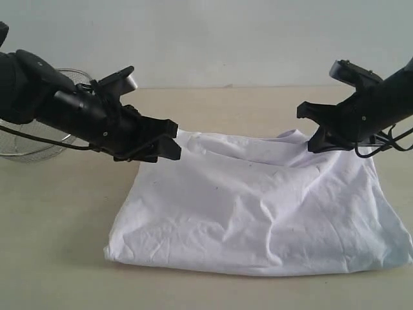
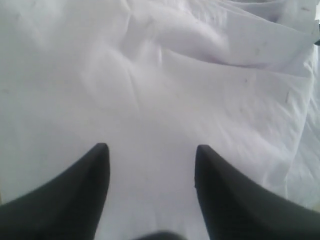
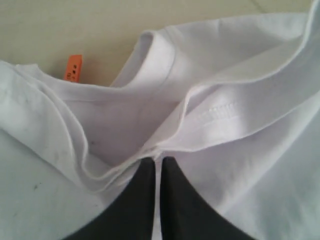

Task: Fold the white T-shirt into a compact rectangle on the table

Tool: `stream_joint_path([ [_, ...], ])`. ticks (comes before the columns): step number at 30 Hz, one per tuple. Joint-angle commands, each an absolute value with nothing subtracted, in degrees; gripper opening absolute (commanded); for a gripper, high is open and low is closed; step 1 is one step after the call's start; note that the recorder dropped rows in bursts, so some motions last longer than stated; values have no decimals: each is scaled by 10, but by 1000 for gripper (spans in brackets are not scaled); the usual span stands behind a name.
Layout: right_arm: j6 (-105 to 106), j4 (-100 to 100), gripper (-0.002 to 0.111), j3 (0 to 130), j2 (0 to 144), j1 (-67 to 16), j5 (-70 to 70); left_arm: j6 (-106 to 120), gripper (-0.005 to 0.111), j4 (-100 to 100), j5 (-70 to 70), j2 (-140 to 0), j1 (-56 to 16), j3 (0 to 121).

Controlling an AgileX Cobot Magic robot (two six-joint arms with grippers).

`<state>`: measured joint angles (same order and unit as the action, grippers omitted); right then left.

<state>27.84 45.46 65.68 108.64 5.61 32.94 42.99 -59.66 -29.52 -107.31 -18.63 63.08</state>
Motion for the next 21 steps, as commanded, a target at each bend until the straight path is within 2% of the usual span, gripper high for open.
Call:
stream_joint_path([
  [1,288,457,0,680,1109,55,315,439,49,-606,-302,-1077,-186,646],
  [7,281,464,0,755,1184,41,317,441,49,-608,-303,-1077,-186,650],
  [16,252,474,0,886,1219,38,323,441,49,-608,-313,-1077,-186,650],
  [21,238,451,0,904,1213,46,391,449,49,-608,-330,-1077,-186,655],
])
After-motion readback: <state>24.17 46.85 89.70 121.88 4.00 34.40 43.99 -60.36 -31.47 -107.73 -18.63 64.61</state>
